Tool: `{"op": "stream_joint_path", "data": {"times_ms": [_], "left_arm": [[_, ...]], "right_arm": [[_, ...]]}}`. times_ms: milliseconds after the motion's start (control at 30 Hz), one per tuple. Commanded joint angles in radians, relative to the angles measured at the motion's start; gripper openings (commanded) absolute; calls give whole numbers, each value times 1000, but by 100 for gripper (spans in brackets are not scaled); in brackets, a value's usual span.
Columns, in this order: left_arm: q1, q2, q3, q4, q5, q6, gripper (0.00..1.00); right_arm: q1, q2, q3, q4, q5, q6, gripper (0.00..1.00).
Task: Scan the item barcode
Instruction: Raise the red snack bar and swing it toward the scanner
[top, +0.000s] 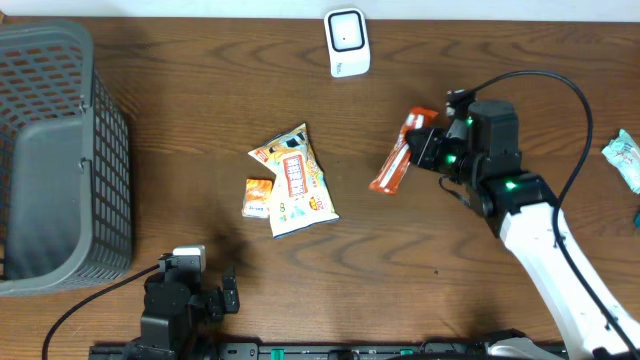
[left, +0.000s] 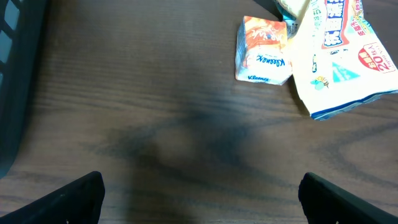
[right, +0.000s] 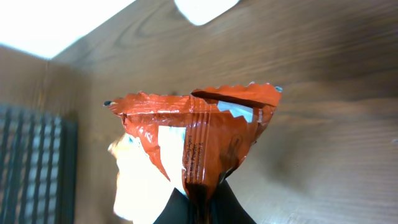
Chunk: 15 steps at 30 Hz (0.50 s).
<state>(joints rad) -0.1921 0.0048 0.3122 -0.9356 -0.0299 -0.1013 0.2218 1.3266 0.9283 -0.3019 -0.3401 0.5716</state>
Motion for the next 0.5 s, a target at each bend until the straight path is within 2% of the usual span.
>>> {"op": "stream_joint_path", "data": {"times_ms": [0,233,467], "left_arm": [[-3,-1,1,-6,-8,-1,100],[-3,-1,1,-6,-8,-1,100],[-3,-1,1,-6,-8,-2,100]], "right_arm": [[31,-47,5,-27,-51,-57,1],[48,-140,5,-60,-248,-188,1],[48,-281,5,-168,-254,-195,1]]}}
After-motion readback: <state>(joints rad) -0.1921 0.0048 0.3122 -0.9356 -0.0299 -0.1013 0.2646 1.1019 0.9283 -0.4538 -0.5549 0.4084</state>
